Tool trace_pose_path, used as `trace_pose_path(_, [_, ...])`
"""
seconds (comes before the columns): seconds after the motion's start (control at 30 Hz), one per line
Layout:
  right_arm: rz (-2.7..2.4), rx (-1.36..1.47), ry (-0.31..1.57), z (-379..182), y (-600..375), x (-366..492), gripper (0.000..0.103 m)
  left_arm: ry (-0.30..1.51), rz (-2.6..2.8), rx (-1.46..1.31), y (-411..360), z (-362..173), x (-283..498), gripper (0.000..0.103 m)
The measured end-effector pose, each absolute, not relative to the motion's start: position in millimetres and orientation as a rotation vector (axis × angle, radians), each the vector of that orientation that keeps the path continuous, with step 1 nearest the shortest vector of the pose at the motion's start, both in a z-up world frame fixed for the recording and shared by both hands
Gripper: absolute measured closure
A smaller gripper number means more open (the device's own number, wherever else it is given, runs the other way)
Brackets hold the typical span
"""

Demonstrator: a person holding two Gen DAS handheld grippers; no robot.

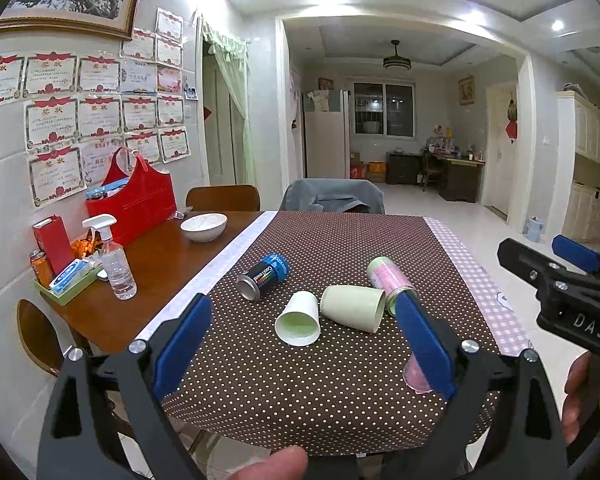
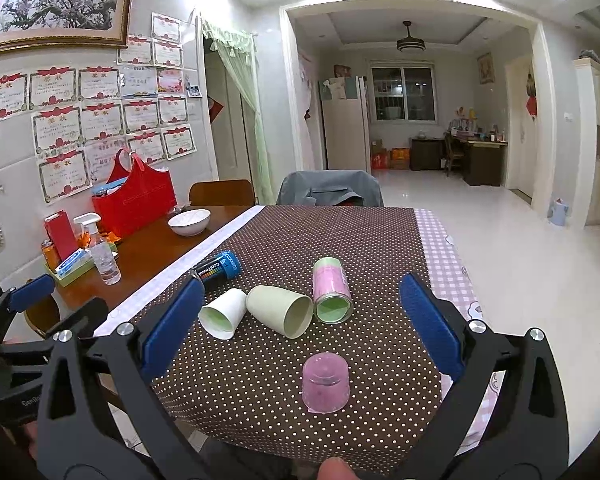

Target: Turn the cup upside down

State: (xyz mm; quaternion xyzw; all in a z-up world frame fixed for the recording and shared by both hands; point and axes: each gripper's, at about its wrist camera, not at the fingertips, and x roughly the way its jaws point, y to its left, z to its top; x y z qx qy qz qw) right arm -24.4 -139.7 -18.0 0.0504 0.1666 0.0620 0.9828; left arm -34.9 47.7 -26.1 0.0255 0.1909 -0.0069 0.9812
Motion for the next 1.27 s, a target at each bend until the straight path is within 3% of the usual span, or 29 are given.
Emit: trace_pose_path(1.27, [0.126,0.112,0.336,-18.4,-141.5,-24.4,0.006,0.369,0.010,0.021,53.8,-21.5,-36.2,0.011])
